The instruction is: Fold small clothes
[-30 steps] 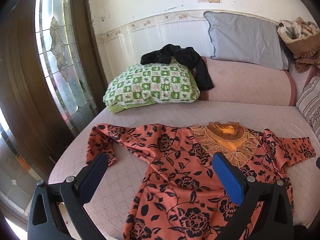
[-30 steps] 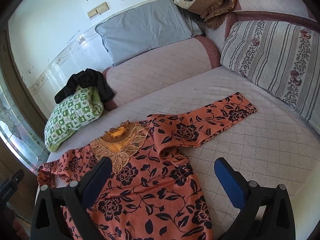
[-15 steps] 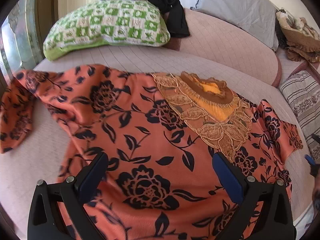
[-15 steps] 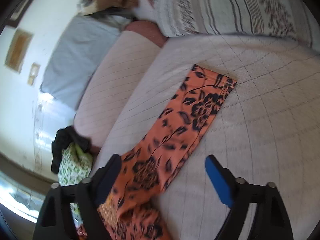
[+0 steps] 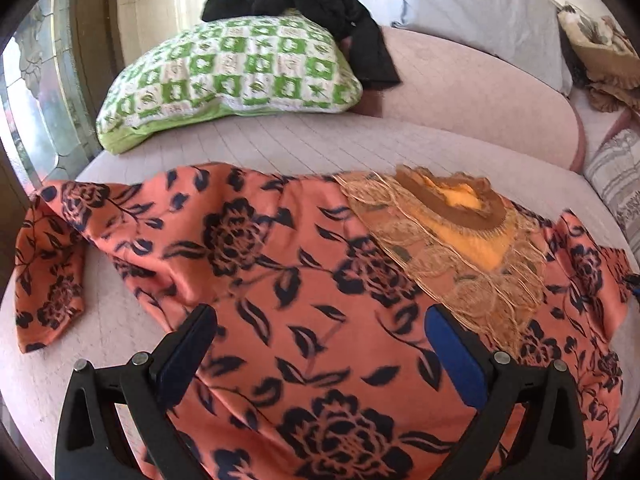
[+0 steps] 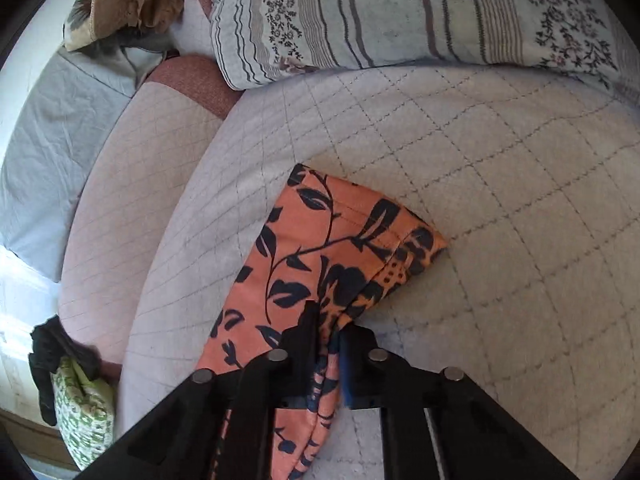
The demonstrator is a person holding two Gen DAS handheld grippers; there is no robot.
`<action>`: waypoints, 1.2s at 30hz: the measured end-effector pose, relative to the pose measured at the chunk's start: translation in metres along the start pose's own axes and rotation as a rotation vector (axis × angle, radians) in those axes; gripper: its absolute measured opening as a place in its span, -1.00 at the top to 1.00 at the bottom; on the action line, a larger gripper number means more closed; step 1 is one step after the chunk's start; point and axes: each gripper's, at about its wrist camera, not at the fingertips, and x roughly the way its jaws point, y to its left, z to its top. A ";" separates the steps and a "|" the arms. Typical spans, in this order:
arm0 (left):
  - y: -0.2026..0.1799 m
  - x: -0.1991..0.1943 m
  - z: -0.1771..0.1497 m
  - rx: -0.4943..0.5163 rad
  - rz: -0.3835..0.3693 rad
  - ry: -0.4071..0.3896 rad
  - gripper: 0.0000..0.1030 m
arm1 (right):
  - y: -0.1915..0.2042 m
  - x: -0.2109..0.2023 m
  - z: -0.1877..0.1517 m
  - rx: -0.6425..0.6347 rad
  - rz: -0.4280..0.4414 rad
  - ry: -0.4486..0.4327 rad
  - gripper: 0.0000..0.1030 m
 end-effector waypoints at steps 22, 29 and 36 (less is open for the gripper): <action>0.159 -0.031 0.017 -0.392 0.216 -0.100 -1.00 | 0.285 -0.048 -0.351 -0.703 0.527 0.281 0.75; 0.191 -0.029 0.014 -0.450 0.257 -0.052 -1.00 | 0.266 -0.028 -0.423 -0.779 0.571 0.527 -0.86; 0.245 -0.032 0.003 -0.659 0.289 0.011 -1.00 | 0.246 -0.022 -0.377 -0.764 0.532 0.403 -0.47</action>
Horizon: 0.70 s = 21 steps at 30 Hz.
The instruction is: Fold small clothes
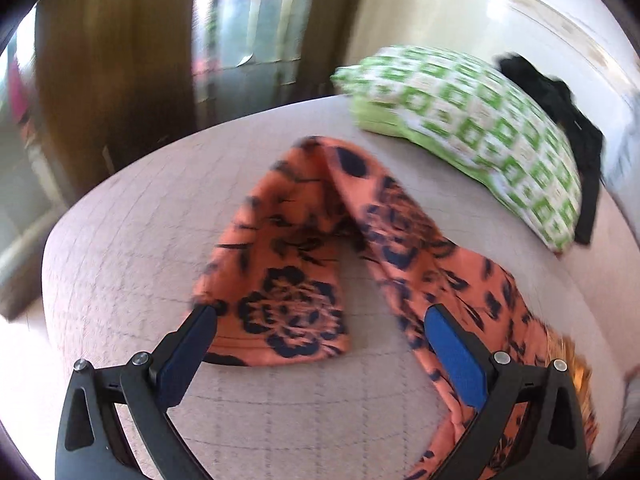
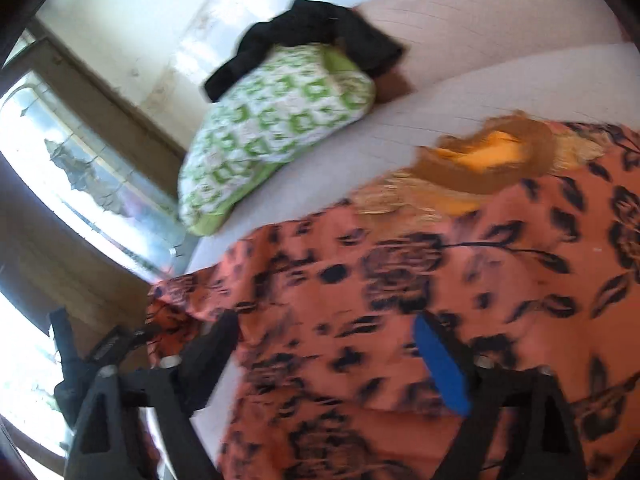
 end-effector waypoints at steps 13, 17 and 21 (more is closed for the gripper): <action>0.130 0.018 0.021 -0.484 0.122 0.042 -0.88 | -0.012 0.005 -0.016 -0.114 -0.147 0.019 -0.30; 0.139 0.005 0.017 -0.489 0.177 0.003 -0.88 | 0.037 0.005 -0.021 -0.216 -0.041 0.043 -0.46; 0.160 -0.007 0.021 -0.543 0.252 -0.058 -0.88 | 0.117 0.027 -0.044 -0.441 0.088 0.113 -0.58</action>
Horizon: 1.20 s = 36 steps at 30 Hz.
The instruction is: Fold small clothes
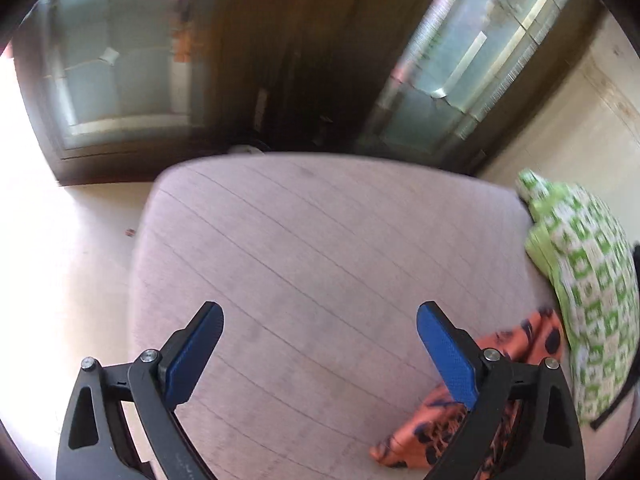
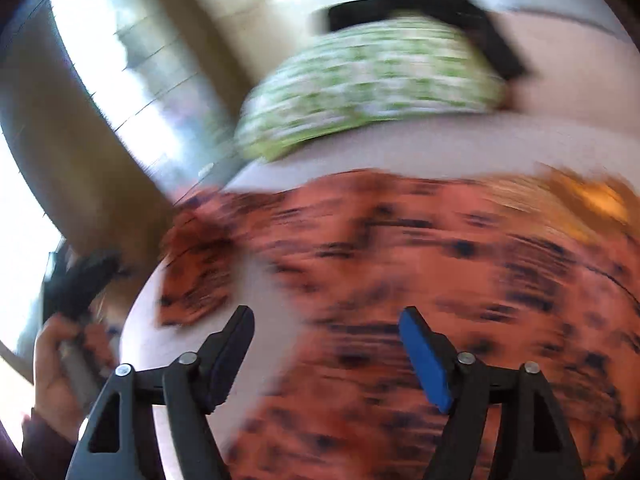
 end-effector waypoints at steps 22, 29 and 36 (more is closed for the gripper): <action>0.028 -0.001 0.037 -0.051 0.163 -0.078 -0.88 | 0.193 0.161 -0.018 -0.353 -0.064 0.146 0.49; 0.012 -0.003 0.030 0.005 0.144 -0.077 -0.88 | 0.124 0.096 0.027 -0.102 0.028 0.051 0.89; -0.043 -0.010 0.002 0.229 0.068 -0.088 -0.88 | 0.026 -0.042 0.077 0.165 0.175 -0.197 0.89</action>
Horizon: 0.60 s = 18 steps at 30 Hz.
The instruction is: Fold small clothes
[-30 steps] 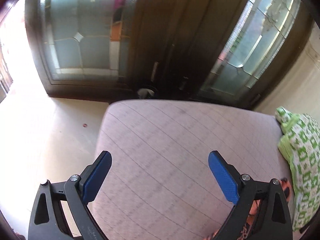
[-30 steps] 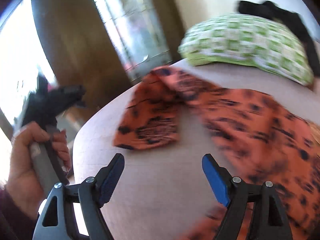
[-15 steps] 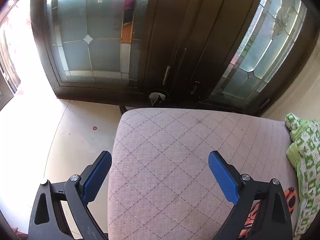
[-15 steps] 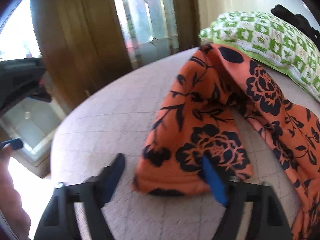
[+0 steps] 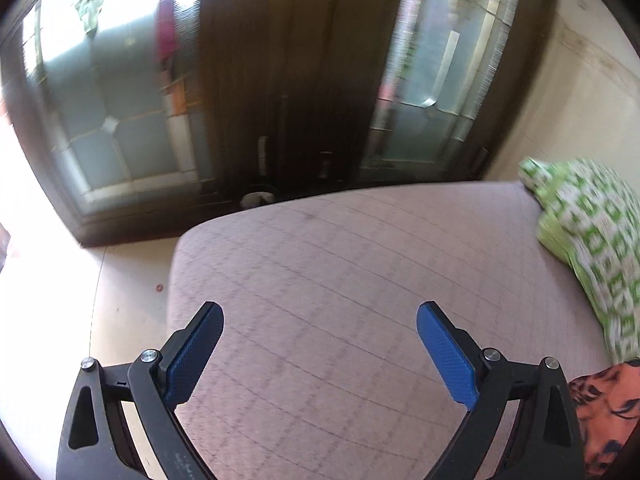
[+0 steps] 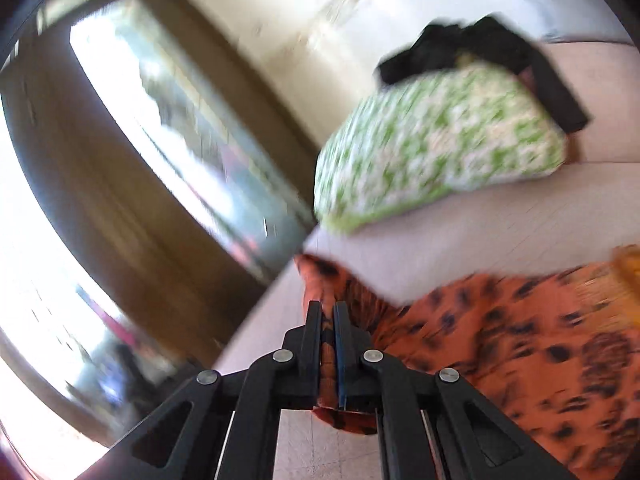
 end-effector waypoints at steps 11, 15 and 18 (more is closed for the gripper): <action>-0.118 -0.021 -0.062 0.352 -0.205 0.056 -0.90 | -0.167 -0.159 0.034 0.349 -0.185 -0.194 0.80; -0.127 -0.026 -0.065 0.322 -0.211 0.056 -0.90 | -0.178 -0.122 -0.009 0.471 -0.041 0.001 -0.99; -0.127 -0.024 -0.065 0.320 -0.203 0.058 -0.90 | -0.174 -0.084 -0.053 0.582 0.100 0.072 -0.99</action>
